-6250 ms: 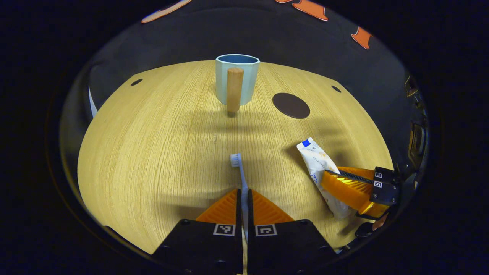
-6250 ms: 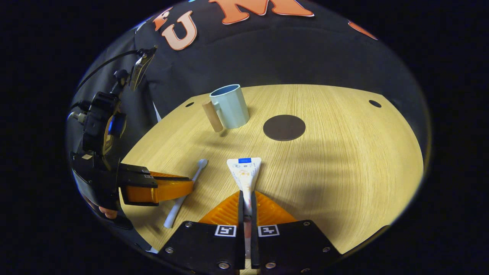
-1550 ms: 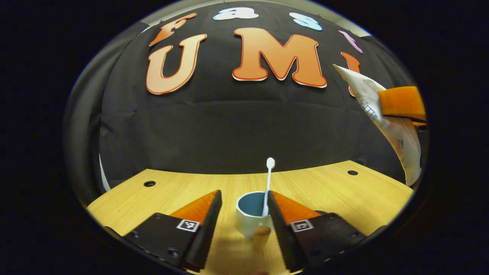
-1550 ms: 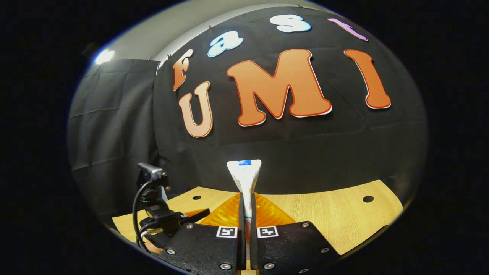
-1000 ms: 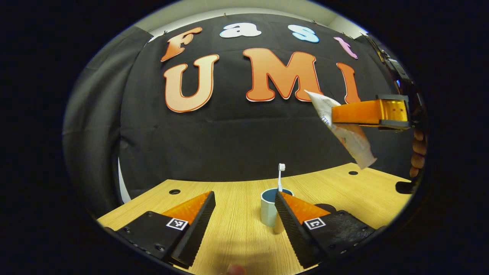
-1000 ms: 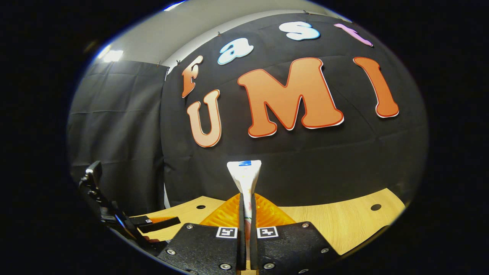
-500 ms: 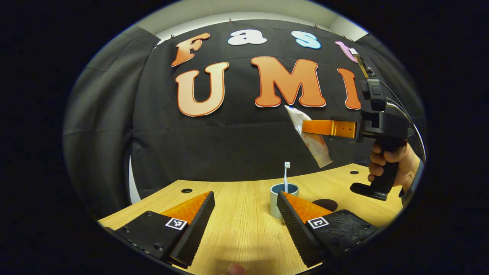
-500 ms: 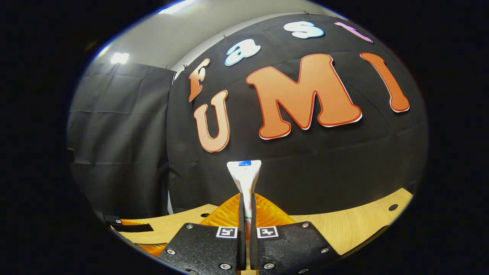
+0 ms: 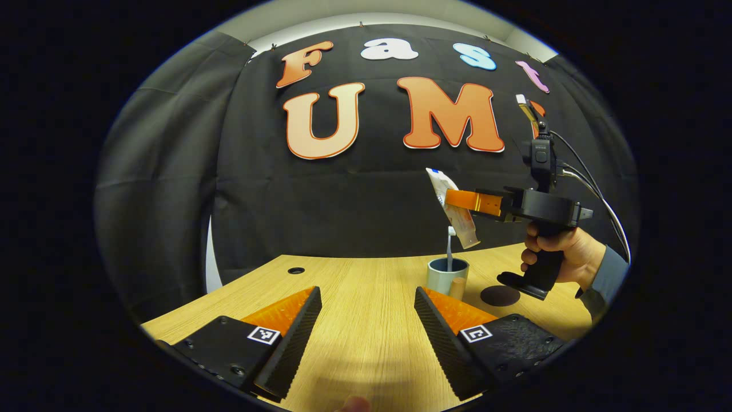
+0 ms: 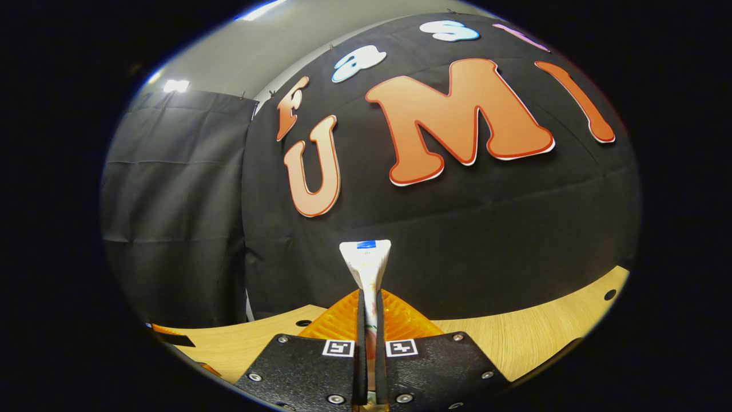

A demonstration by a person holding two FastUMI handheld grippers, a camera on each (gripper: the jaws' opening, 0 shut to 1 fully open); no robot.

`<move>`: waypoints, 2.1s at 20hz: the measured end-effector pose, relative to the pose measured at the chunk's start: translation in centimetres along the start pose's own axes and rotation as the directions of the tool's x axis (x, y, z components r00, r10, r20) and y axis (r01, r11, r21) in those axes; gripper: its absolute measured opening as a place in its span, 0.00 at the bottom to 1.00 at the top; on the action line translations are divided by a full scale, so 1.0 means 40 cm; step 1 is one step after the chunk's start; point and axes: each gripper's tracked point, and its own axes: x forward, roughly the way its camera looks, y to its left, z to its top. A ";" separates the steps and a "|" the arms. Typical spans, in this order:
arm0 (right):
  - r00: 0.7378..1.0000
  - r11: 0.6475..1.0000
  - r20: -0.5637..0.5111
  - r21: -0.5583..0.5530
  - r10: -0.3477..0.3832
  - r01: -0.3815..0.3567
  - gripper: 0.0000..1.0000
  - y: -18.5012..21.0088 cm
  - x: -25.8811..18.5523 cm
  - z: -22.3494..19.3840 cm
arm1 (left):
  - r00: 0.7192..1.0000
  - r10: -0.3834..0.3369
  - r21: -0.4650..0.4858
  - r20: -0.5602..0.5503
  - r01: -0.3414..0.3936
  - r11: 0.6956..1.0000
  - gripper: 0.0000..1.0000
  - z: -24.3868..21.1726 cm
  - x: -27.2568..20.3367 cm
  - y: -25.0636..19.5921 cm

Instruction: Put the toothbrush and toothpaste on the desktop into the cup, then pick up the cup and place it on the coaster on the desktop.

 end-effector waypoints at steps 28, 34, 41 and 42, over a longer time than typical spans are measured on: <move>0.982 0.974 -0.187 -0.226 -0.032 -0.011 0.44 -0.072 -0.175 -0.022 | 0.989 -0.060 -0.068 -0.136 0.051 0.996 0.99 -0.072 -0.029 0.023; 0.994 0.975 -0.098 -0.222 -0.052 0.029 0.96 -0.111 -0.280 0.141 | 0.975 -0.114 -0.060 -0.190 0.104 0.993 0.97 -0.027 -0.041 -0.015; 0.994 0.969 -0.039 -0.233 -0.098 0.086 0.97 -0.169 -0.403 0.288 | 0.912 -0.246 -0.137 -0.329 0.211 0.968 0.97 0.030 0.029 -0.112; 0.994 0.967 -0.034 -0.238 -0.108 0.097 0.97 -0.180 -0.418 0.305 | 0.900 -0.256 -0.143 -0.352 0.219 0.965 0.98 0.034 0.041 -0.119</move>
